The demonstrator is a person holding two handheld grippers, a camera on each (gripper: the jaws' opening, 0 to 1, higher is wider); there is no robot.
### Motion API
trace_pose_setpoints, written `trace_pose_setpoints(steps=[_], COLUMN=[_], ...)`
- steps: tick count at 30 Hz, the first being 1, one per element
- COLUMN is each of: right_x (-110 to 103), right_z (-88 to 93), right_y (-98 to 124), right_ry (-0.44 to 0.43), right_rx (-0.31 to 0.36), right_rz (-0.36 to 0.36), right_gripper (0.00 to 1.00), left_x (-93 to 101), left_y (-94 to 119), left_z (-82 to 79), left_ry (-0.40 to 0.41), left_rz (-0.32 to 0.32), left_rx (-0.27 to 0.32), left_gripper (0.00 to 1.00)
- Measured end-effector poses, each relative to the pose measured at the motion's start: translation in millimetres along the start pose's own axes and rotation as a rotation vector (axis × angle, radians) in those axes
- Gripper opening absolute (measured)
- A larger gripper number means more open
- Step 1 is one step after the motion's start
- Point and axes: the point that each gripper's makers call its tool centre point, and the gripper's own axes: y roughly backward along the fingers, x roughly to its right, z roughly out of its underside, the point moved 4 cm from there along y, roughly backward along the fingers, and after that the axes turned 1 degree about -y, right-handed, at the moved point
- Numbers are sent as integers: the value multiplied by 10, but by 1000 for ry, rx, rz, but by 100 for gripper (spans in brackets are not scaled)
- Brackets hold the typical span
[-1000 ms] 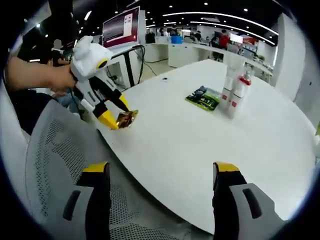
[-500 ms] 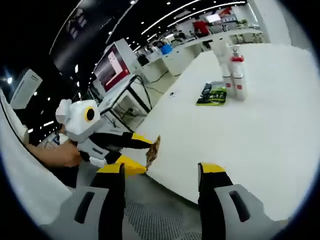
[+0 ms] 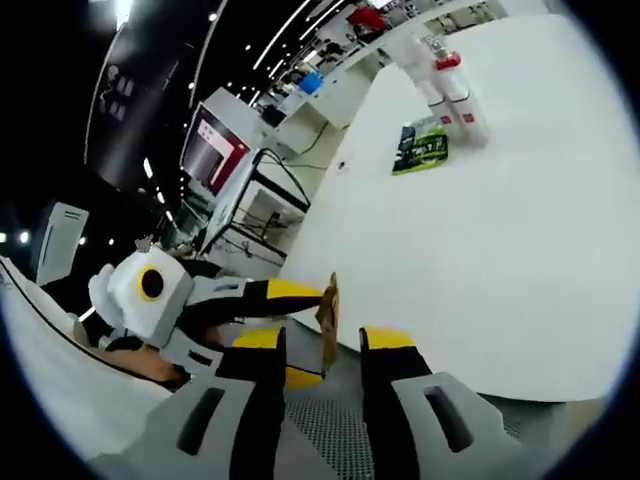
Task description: Arrange the skincare products in the storage area until every visible bottle or jar stands upright without overlapping.
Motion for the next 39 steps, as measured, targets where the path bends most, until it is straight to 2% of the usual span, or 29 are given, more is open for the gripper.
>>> trace_pose_setpoints(steps=[7, 9, 11, 14, 16, 17, 18, 19, 21, 22, 25, 27, 29, 32, 36, 39], right_x=[11, 24, 36, 54, 28, 15, 17, -13, -55, -78, -130, -152, -200, -226, -339, -396], right_z=[-15, -6, 3, 4, 14, 24, 48, 60, 86, 98, 116, 135, 142, 162, 190, 186], right_y=[33, 37, 47, 82, 91, 87, 97, 90, 94, 98, 106, 107, 108, 135, 194, 226], right_ry=[-7, 6, 2, -21, -3, 11, 35, 47, 100, 122, 121, 121, 113, 104, 119, 126], right_rx=[9, 2, -8, -14, -17, -21, -33, -36, -35, -38, -48, -62, -77, -93, -94, -91], right_rz=[2, 21, 33, 22, 21, 27, 30, 19, 8, -6, -33, -53, -92, -120, -193, -235], right_gripper=[19, 14, 2, 0, 0, 0, 0, 0, 0, 0, 0, 0, 0, 0, 0, 0], left_x=[84, 129, 161, 168, 160, 189, 202, 198, 124, 98, 74, 110, 177, 155, 99, 97], left_y=[-17, -18, -33, -33, -32, -20, 1, 34, 94, 107, 150, 188, 242, 266, 334, 369], left_z=[-39, -60, -67, -61, -30, -17, -20, -28, -17, -20, 33, 21, -11, -7, -85, -160], left_ry=[-59, -76, -85, -91, -65, -54, -13, 90, 219, 246, 241, 295, 370, 379, 483, 499], left_rz=[10, 16, 25, 29, 64, 111, 149, 206, 263, 277, 338, 387, 467, 488, 515, 499], left_rx=[13, 20, 23, 27, 31, 36, 59, 98, 102, 102, 81, 88, 89, 94, 139, 169], left_gripper=[38, 38, 38, 38, 40, 40, 42, 45, 44, 45, 45, 45, 42, 39, 21, 22])
